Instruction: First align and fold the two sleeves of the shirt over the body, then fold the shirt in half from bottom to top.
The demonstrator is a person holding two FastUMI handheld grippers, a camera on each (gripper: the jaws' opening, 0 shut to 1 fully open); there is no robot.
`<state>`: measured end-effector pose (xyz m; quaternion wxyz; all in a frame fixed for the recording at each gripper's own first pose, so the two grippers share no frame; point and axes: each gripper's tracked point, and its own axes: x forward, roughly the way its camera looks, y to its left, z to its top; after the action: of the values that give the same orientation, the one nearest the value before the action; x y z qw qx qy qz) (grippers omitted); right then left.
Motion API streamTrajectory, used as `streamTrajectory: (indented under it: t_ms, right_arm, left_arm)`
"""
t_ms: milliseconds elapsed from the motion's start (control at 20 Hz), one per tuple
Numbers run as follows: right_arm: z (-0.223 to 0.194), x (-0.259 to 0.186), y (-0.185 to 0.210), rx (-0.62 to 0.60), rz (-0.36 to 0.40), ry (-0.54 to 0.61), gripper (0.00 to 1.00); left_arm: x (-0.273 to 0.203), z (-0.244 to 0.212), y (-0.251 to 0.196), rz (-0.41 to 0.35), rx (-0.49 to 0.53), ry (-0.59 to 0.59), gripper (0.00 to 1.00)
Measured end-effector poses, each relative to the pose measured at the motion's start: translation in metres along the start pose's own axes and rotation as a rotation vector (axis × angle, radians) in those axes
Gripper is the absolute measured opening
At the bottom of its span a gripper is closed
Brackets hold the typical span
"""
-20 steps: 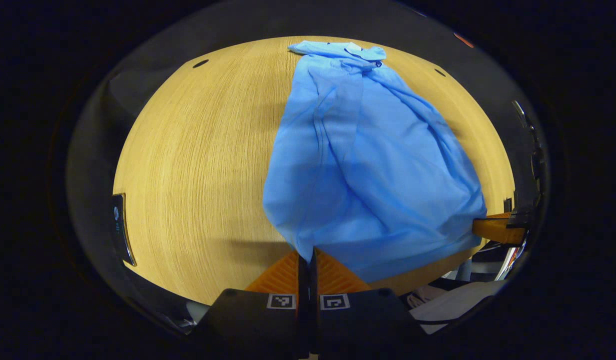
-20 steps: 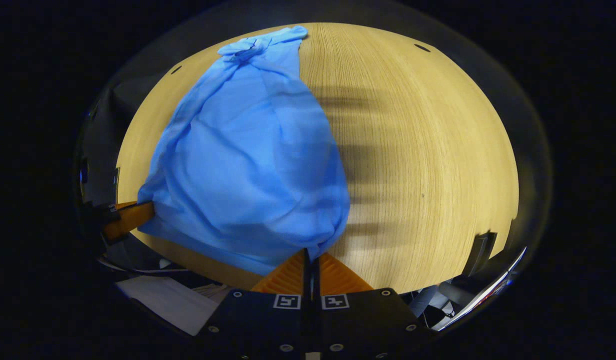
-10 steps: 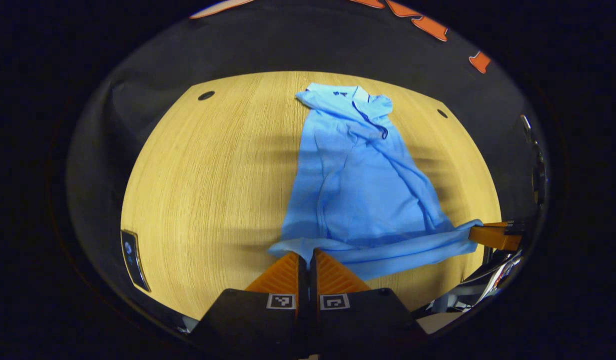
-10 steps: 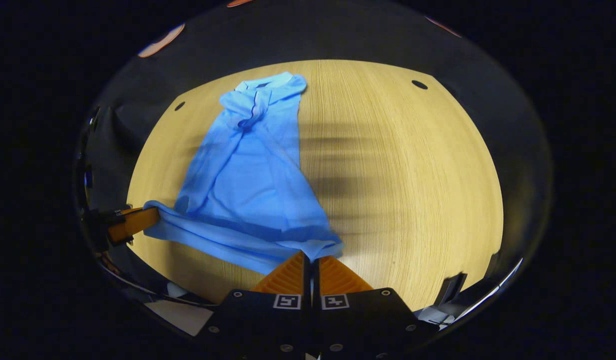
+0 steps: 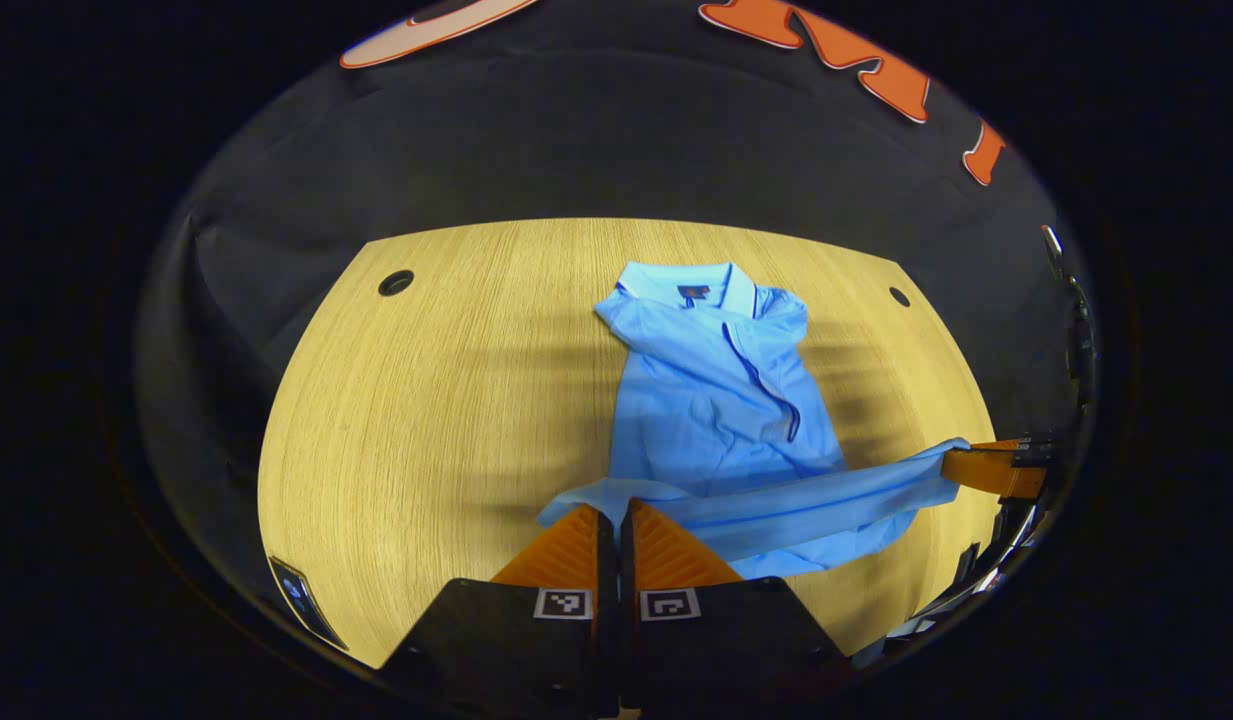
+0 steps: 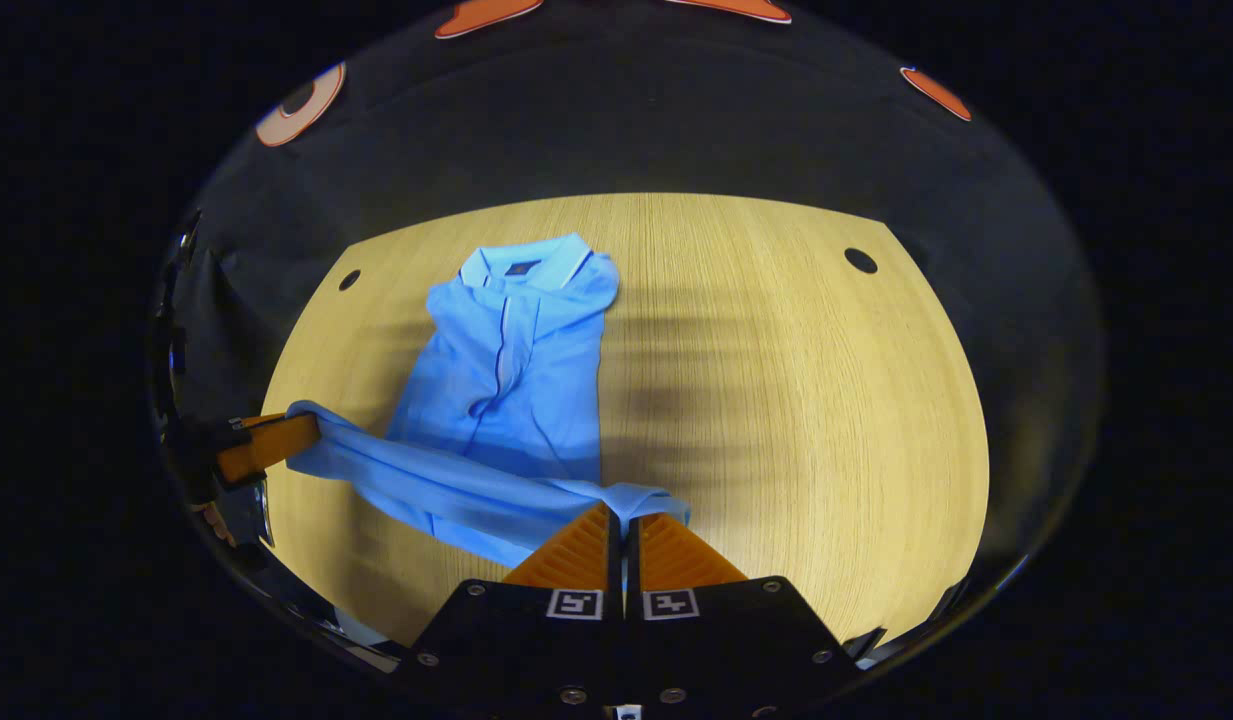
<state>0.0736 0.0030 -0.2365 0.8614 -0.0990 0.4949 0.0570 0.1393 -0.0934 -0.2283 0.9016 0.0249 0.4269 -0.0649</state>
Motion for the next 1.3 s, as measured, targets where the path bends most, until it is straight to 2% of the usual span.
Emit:
streamTrajectory:
  t_ms: [400, 600, 700, 800, 850, 900, 950, 1100, 1150, 1300]
  right_arm:
    - [0.094, 0.035, 0.003, 0.023, -0.020, -0.103, 0.00]
    - [0.137, 0.061, 0.007, 0.040, -0.012, -0.151, 0.01]
    - [0.147, 0.080, 0.011, 0.053, -0.005, -0.163, 0.01]
    - [0.149, 0.090, 0.006, 0.057, -0.031, -0.171, 0.01]
    - [0.148, 0.090, 0.007, 0.044, -0.031, -0.172, 0.02]
    - [0.148, 0.089, 0.007, 0.034, -0.027, -0.177, 0.07]
    - [0.145, 0.090, 0.007, 0.031, -0.028, -0.167, 0.15]
    - [0.141, 0.079, 0.004, 0.027, -0.022, -0.180, 0.89]
    - [0.138, 0.073, 0.003, 0.031, -0.018, -0.188, 1.00]
    - [0.129, 0.050, 0.000, 0.055, -0.006, -0.217, 0.99]
  left_arm:
    - [0.047, 0.099, 0.014, -0.001, -0.021, -0.062, 0.04]
    - [0.073, 0.127, 0.023, 0.023, -0.018, -0.069, 0.04]
    - [0.093, 0.139, 0.030, 0.035, -0.029, -0.081, 0.04]
    - [0.099, 0.139, 0.030, 0.033, -0.043, -0.078, 0.04]
    - [0.103, 0.136, 0.030, 0.033, -0.052, -0.072, 0.07]
    - [0.104, 0.135, 0.033, 0.045, -0.055, -0.063, 0.10]
    - [0.104, 0.132, 0.032, 0.049, -0.061, -0.061, 0.28]
    - [0.092, 0.135, 0.037, 0.065, -0.068, -0.092, 0.81]
    - [0.086, 0.136, 0.041, 0.081, -0.062, -0.106, 0.99]
    - [0.054, 0.147, 0.043, 0.106, -0.038, -0.185, 0.99]
